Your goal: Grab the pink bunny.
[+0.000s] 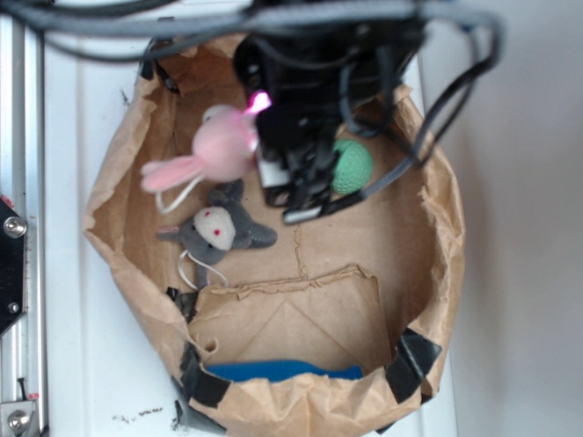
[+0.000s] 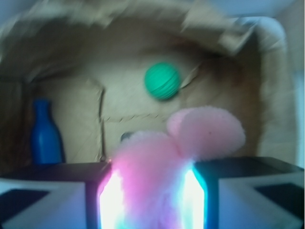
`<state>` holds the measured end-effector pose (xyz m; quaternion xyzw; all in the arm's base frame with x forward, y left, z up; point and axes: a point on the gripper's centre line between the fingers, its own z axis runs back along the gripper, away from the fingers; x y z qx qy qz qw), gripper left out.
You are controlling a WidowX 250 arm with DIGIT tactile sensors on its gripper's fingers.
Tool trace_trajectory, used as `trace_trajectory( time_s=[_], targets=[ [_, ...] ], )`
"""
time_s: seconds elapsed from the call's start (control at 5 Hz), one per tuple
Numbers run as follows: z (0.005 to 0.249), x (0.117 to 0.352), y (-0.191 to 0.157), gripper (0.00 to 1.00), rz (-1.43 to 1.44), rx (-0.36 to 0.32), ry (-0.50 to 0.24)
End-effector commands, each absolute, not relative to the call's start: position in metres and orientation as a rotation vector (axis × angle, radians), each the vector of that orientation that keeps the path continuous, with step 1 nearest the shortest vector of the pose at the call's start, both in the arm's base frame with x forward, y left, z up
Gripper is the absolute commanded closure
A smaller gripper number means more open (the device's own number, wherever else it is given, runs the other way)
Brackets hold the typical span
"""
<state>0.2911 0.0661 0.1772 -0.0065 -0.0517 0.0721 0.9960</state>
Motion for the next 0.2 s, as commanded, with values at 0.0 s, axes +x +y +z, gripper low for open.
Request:
trace_trajectory(
  time_s=[0.0],
  targets=[
    [0.2058,0.2969,0.0277,1.00,0.152,0.192,-0.187]
  ],
)
